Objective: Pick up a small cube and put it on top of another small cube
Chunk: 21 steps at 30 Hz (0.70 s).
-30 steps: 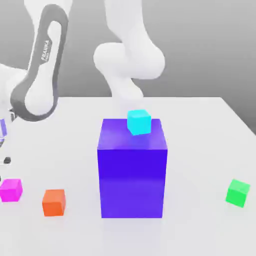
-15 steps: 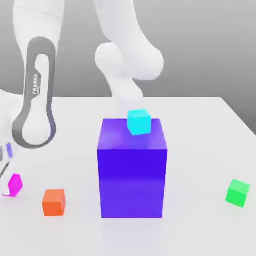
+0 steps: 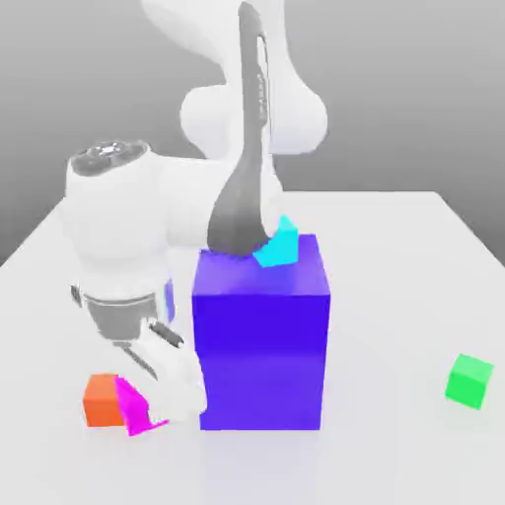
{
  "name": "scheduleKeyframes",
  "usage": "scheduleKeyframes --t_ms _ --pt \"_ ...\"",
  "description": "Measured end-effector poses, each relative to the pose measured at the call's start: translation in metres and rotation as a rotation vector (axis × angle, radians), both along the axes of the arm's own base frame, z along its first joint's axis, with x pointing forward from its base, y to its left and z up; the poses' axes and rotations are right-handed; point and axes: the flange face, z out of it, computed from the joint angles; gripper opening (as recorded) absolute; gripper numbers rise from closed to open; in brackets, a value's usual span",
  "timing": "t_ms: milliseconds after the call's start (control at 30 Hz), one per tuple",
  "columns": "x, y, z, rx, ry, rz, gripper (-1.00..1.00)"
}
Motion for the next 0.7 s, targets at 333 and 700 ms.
scheduleKeyframes --t_ms 333,700 --pt "-0.098 0.325 0.024 -0.015 -0.016 0.812 -1.00" --pt "-0.151 0.371 -0.044 -0.059 0.025 0.966 1.00"
